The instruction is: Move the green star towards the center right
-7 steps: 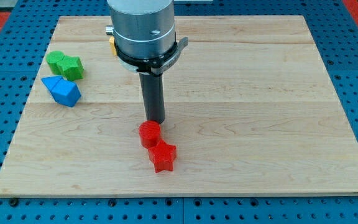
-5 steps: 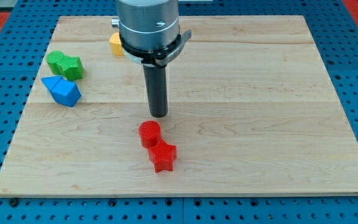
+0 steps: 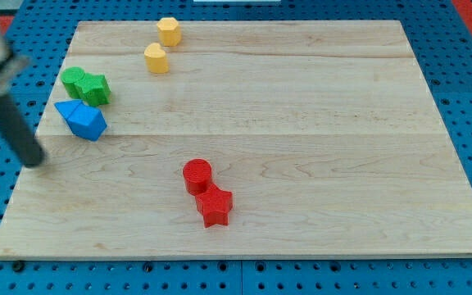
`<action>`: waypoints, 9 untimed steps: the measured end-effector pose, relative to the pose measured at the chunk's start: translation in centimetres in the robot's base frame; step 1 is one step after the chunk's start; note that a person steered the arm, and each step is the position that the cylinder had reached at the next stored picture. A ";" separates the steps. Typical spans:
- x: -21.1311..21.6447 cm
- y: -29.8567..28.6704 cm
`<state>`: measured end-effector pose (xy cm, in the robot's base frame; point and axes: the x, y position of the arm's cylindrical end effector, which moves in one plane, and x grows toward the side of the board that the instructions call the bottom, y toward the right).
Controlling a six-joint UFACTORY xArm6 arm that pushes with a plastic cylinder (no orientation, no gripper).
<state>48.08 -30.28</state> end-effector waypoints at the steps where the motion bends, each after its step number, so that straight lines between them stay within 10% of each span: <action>1: -0.4 -0.2; 4: -14.6 1.1; 9: -8.2 20.7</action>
